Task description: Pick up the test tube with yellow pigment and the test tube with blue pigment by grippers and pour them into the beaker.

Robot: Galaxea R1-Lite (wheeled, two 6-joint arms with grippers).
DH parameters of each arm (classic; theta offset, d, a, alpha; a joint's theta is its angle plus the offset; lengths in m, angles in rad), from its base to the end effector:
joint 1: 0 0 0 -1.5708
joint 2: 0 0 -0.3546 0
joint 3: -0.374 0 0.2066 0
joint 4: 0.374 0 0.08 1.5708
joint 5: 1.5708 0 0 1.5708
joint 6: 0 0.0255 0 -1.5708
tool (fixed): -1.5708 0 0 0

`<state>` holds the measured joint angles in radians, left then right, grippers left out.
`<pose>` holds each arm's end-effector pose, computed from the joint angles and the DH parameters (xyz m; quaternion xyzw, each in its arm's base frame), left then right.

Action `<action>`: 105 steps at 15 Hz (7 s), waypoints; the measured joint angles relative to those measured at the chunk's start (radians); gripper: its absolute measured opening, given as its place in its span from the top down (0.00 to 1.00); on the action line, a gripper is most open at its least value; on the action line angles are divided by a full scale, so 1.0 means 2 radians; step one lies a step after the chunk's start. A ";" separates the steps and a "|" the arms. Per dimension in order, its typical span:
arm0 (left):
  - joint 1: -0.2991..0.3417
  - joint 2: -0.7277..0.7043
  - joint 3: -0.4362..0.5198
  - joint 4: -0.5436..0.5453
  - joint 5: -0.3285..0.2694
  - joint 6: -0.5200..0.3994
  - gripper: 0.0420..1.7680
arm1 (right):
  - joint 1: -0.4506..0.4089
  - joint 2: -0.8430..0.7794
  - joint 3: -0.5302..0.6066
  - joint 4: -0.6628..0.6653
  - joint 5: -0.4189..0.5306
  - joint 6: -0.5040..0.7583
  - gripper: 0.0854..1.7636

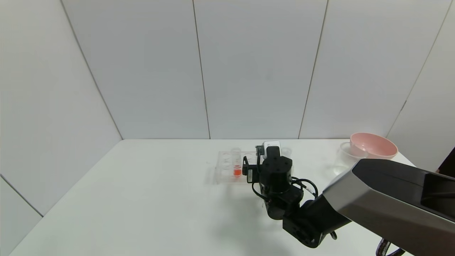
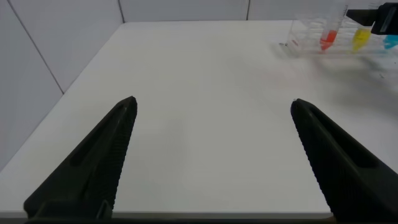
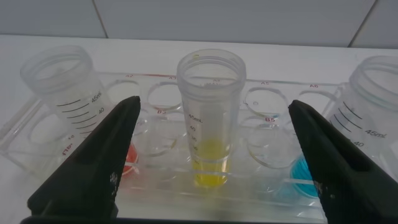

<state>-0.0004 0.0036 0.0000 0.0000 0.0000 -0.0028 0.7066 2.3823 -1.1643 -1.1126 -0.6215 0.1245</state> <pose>-0.0565 0.0000 0.0757 -0.0014 0.0018 -0.0002 1.0000 0.3859 0.3099 0.0791 0.0297 0.0440 0.0398 0.9978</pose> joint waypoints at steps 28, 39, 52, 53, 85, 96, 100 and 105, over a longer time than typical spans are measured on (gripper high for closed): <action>0.000 0.000 0.000 0.000 0.000 0.000 0.00 | 0.012 -0.063 -0.001 0.000 -0.001 -0.062 0.75; 0.000 0.000 0.000 0.000 0.000 0.000 0.00 | 0.013 -0.134 0.056 0.005 0.033 -0.074 0.75; 0.000 0.000 0.000 0.000 0.000 0.000 0.00 | -0.239 -0.433 0.277 0.200 0.411 -0.147 0.75; 0.000 0.000 0.000 0.000 0.000 0.000 0.00 | -0.281 -0.444 0.279 0.210 0.466 -0.160 0.75; 0.000 0.000 0.000 0.000 0.000 0.000 0.00 | -0.511 -0.159 -0.357 0.879 0.576 -0.618 0.75; 0.000 0.000 0.000 0.000 0.000 0.000 0.00 | -0.454 -0.149 -0.413 0.948 0.422 -0.644 0.75; 0.000 0.000 0.000 0.000 0.000 0.000 0.00 | -0.437 -0.149 -0.417 0.966 0.384 -0.647 0.75; 0.000 0.000 0.000 0.000 0.000 0.000 0.00 | -0.418 -0.147 -0.417 0.969 0.333 -0.664 0.75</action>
<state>-0.0004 0.0036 0.0000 0.0000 0.0000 -0.0028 -0.1294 2.0883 -1.9987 0.8249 0.0449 -1.2028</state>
